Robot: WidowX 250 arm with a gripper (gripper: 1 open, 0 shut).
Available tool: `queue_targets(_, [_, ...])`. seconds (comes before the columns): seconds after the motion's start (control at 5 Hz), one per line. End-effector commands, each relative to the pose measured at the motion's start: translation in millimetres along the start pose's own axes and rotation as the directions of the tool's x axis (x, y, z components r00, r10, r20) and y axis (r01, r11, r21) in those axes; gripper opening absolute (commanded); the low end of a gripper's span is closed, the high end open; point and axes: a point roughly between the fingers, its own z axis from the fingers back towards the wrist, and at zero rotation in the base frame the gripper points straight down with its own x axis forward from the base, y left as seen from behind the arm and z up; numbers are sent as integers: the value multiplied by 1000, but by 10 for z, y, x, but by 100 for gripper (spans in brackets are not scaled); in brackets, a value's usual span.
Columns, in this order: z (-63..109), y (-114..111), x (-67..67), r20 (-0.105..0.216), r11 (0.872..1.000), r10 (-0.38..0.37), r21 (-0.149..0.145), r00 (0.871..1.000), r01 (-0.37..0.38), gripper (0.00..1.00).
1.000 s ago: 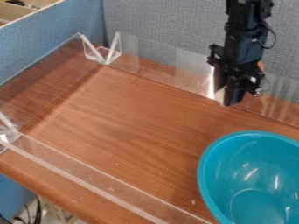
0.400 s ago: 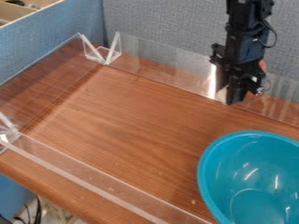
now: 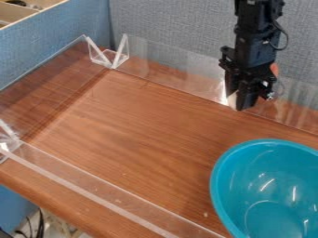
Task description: Put the mushroom in the blue bowl
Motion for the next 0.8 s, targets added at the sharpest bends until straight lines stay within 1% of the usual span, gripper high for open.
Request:
queue_targets(0.0, [411,21,23,105,999,-6,45,994,1,0])
queue_targets(0.2, [430,-8,22,112,999,-11,45,994,6,0])
queue_targets(0.6, [409,-77,35,117,999,-32,39,993,27,0])
